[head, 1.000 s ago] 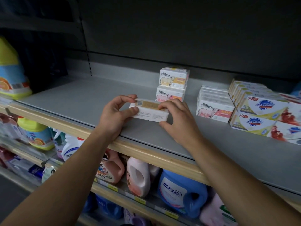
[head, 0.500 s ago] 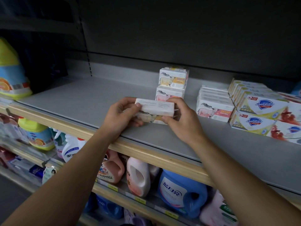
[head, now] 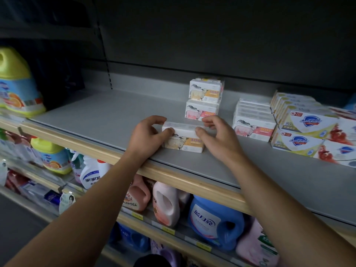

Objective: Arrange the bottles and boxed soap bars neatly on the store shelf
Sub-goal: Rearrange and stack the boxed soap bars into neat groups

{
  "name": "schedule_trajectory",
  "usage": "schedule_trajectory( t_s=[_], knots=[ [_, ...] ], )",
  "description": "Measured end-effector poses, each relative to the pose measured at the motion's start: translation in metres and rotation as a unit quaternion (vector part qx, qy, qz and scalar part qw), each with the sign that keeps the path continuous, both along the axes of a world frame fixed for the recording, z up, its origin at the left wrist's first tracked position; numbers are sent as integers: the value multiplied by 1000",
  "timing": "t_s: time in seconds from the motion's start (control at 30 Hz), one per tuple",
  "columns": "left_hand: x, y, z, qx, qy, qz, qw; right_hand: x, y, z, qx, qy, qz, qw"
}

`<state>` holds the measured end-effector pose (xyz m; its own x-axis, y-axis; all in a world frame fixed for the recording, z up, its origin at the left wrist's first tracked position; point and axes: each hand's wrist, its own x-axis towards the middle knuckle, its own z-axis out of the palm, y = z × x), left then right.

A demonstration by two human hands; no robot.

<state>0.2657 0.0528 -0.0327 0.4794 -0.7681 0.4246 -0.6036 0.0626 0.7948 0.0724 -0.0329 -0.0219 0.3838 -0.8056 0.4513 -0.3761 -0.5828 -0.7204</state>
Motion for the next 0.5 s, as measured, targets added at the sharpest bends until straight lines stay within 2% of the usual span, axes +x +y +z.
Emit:
schedule_trajectory(
  t_s=[0.07, 0.13, 0.23, 0.3, 0.4, 0.5],
  knots=[
    [-4, 0, 2, -1, -44, -4, 999, -8, -5, 12, -50, 13, -31, 998],
    [-10, -1, 3, -6, -128, -19, 992, -22, -11, 26, -110, 51, -67, 990],
    [-23, -7, 6, -7, -258, -43, 965, -58, -24, 43, -227, 90, -160, 957],
    [-33, -15, 6, 10, -313, -46, 948, -85, -33, 51, -269, 111, -226, 930],
    [-45, -26, 8, 68, -349, -32, 934, -120, -54, 53, -253, 212, -298, 896],
    [-51, -34, 10, 79, -343, -38, 935, -142, -69, 48, -199, 301, -344, 867]
  ],
)
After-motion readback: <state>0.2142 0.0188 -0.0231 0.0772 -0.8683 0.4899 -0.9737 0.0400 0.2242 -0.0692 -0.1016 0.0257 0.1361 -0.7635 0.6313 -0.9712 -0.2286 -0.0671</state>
